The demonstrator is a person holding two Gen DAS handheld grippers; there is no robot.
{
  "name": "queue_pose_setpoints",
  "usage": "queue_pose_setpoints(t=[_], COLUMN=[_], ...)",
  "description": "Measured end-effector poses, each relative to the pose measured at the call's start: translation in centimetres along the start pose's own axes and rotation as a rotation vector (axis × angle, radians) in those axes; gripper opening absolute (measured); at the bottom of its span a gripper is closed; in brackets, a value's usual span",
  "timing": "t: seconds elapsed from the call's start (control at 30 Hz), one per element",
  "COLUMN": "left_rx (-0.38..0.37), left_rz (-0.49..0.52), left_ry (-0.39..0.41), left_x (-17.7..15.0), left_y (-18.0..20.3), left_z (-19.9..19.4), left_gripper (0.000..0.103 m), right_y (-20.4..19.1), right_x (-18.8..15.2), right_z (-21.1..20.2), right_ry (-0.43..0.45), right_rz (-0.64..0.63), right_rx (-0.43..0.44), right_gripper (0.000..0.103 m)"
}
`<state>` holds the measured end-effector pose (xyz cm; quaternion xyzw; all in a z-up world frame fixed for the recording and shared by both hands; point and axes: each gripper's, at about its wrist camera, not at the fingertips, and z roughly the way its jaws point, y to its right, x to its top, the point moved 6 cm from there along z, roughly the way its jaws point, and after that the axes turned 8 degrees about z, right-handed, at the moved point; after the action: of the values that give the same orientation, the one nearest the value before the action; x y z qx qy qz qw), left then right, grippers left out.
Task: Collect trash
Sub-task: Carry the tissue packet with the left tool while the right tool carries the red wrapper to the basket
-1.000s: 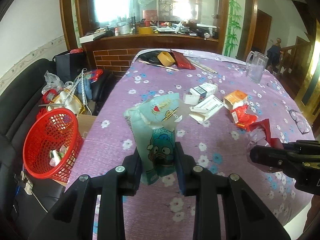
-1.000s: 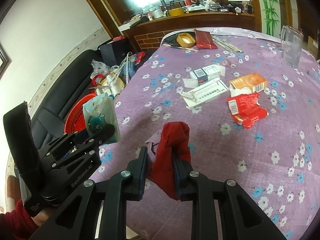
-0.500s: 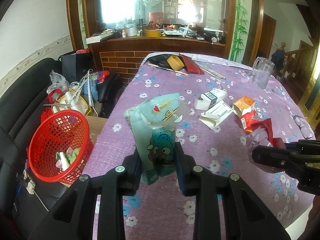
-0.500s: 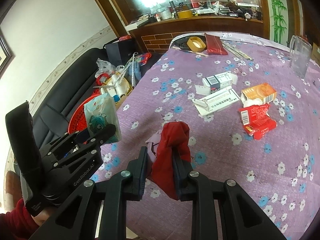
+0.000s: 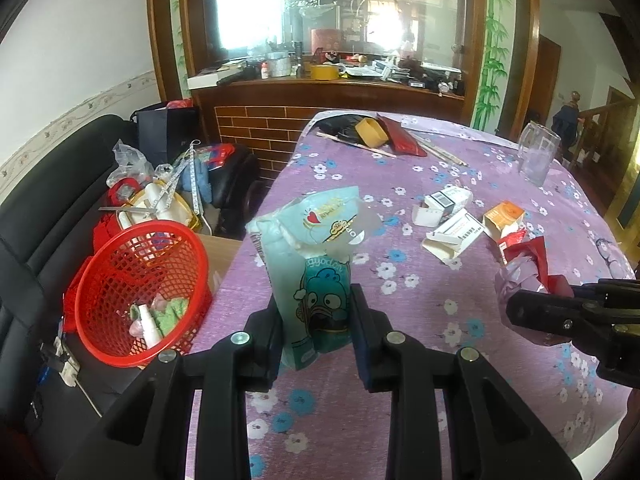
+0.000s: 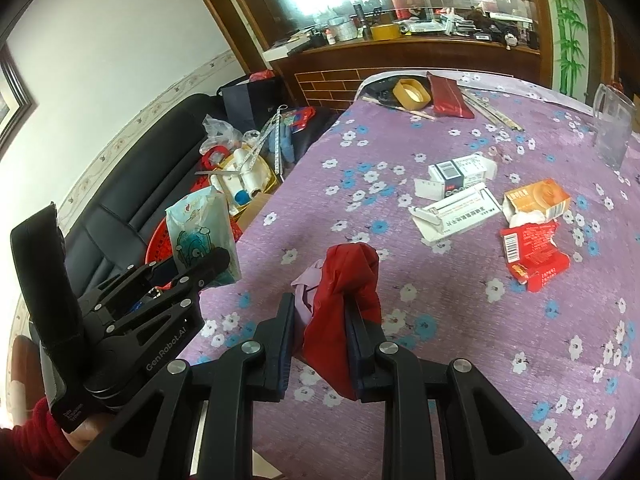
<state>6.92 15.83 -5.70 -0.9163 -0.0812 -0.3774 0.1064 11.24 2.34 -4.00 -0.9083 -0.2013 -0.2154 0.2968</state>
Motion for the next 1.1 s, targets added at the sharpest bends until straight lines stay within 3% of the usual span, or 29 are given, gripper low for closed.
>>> queue_pose_setpoints(t=[1.1], left_rx=[0.108], left_rz=[-0.139], left_ry=[-0.02], left_x=[-3.1], left_y=[-10.9], left_z=[-0.7], left_gripper=[0.028], right_y=[-8.9], right_x=[0.0], right_z=[5.8], right_ry=[-0.084], right_rz=[-0.119], right_rx=[0.055], right_gripper=[0.025])
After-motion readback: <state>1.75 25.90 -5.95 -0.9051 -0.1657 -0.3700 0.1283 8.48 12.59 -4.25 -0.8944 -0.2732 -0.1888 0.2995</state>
